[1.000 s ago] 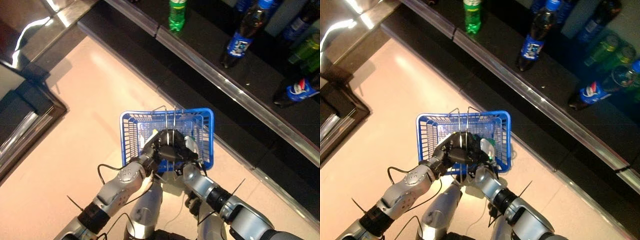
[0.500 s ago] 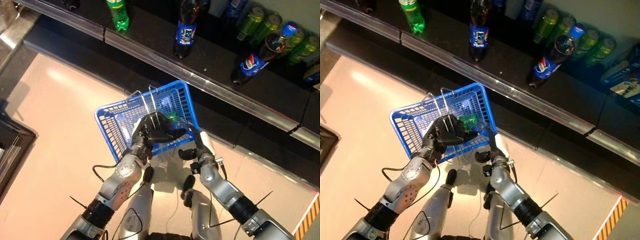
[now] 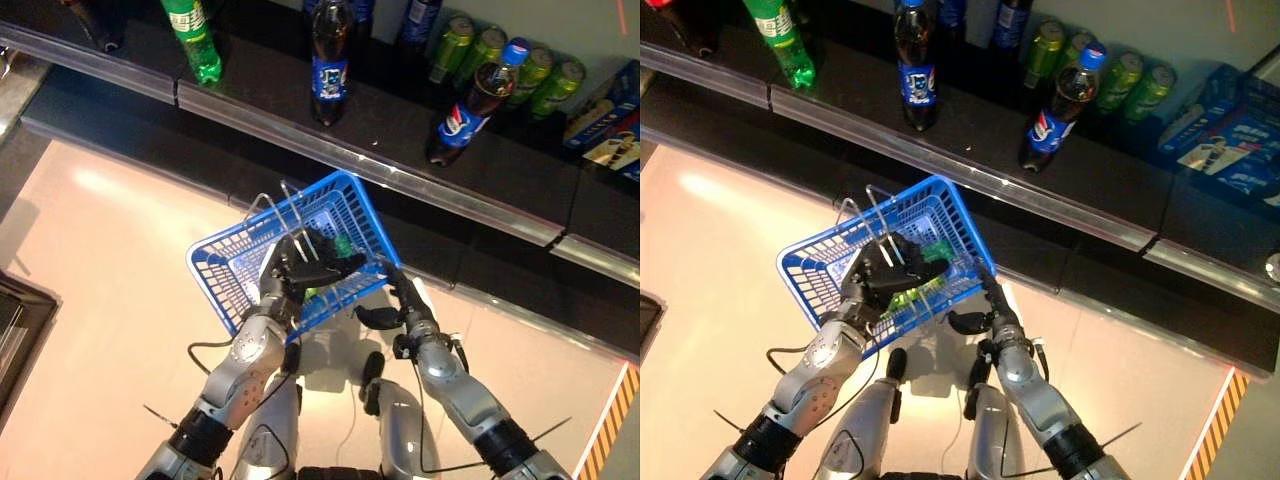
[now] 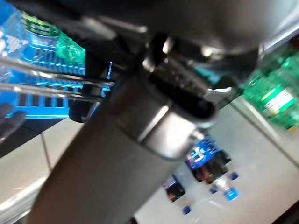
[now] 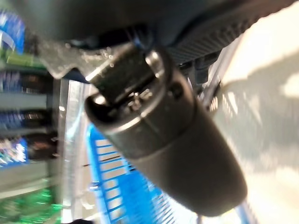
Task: Pick up the drink and place into the basket.
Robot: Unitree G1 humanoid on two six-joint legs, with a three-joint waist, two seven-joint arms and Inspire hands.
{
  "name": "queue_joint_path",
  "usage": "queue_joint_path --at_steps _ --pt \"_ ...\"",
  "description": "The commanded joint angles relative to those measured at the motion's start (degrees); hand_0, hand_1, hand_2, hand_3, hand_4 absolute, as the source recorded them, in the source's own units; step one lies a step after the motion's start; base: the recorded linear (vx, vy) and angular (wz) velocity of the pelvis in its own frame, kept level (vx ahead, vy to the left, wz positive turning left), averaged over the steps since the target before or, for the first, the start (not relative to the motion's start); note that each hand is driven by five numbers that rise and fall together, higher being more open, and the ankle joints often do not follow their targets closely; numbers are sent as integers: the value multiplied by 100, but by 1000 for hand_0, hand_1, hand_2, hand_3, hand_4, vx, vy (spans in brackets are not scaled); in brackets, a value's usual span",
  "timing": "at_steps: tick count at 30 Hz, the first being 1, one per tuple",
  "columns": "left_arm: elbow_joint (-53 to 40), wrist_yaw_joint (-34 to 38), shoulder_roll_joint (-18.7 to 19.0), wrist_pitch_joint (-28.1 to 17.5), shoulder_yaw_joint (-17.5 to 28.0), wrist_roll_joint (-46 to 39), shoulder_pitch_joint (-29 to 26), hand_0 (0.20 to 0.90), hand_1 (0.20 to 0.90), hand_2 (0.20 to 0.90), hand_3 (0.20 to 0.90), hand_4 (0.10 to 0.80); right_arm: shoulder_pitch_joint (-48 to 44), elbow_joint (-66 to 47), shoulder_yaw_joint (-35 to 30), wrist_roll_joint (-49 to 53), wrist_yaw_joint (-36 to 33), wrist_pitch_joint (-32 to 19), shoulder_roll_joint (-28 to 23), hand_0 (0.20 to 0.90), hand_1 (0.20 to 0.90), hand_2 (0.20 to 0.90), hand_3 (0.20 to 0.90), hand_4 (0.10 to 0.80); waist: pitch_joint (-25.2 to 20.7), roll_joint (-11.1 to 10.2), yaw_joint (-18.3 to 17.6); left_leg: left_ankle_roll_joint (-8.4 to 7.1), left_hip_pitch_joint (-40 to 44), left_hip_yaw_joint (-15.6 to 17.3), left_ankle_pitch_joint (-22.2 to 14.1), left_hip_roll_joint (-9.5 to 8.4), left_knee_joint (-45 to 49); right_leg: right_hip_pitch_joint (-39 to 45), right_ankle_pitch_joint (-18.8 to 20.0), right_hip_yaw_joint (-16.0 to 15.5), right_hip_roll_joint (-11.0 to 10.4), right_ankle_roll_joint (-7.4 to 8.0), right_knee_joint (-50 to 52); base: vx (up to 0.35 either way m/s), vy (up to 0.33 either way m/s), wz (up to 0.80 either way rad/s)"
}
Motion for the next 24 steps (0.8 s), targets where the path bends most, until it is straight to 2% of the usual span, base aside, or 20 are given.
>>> queue_joint_path --at_steps 1,7,8,10,11,13,15,17,19,24 --pt "-2041 -706 -592 -2042 457 108 -841 300 300 300 200 100 274 -794 -117 829 667 -908 78 900 900 900 900 800 -829 35 -30 152 -111 58 354 129 172 328 210 50 -91 -67 17 44 -22 -7" --pt "-1812 -1167 -516 -2489 1005 -571 184 300 300 300 200 100 1332 -456 -639 1465 1557 -1249 260 900 900 900 900 800 -1335 16 -146 94 333 162 447 238 -438 676 324 151 -25 -6 -584 48 -31 -11" --pt "-1662 -1576 -458 -2543 1250 -1013 508 300 300 300 200 100 1495 -313 -842 1556 1722 -1285 286 900 900 900 900 800 -1441 31 -141 74 419 185 484 261 -612 753 347 174 5 2 -722 31 -24 -14" --pt "-1117 -3283 -339 -2370 2049 -2278 1466 300 300 300 200 100 1910 -73 -1460 1749 2236 -1357 229 900 900 900 900 800 -1575 70 -56 35 538 187 536 285 -838 875 408 157 5 24 -944 16 -14 -17" --pt "-828 -4198 -327 -1923 2639 -2980 2037 300 300 300 200 100 2192 41 -1857 1867 2553 -1374 211 900 900 900 900 800 -1667 90 14 20 618 197 570 294 -977 958 464 119 -5 51 -1088 24 -17 -17" --pt "-432 -4906 -414 -1308 3216 -3442 2499 300 300 300 200 100 2415 322 -2224 1924 2795 -1396 325 900 900 900 900 800 -1792 101 105 -4 721 191 631 298 -1178 1082 547 84 -4 77 -1290 15 -11 -5" --pt "-136 -5076 -480 -1036 3474 -3494 2617 300 300 300 200 100 2434 549 -2356 2037 2817 -1366 414 900 900 900 900 800 -1878 106 153 -24 814 168 676 305 -1345 1189 610 71 4 89 -1460 46 -13 15" --pt "399 -4929 -620 -686 3719 -3454 2521 300 300 300 200 100 2303 1033 -2406 2173 2614 -1277 672 900 900 900 900 800 -2095 115 187 -69 1038 155 752 324 -1659 1422 692 82 36 98 -1755 113 9 26" --pt "590 -4684 -681 -634 3743 -3282 2456 300 300 300 200 100 2253 1210 -2422 2244 2459 -1161 789 900 900 900 900 800 -2193 125 175 -86 1128 163 770 336 -1760 1503 721 87 44 104 -1849 79 36 17" --pt "2016 -4626 -747 -532 3817 -3130 2326 300 300 300 200 100 2281 2243 -2550 2268 2253 -1011 944 900 900 900 900 800 -2495 194 89 -81 1329 210 694 277 -1894 1657 830 129 -11 187 -2085 56 95 2"
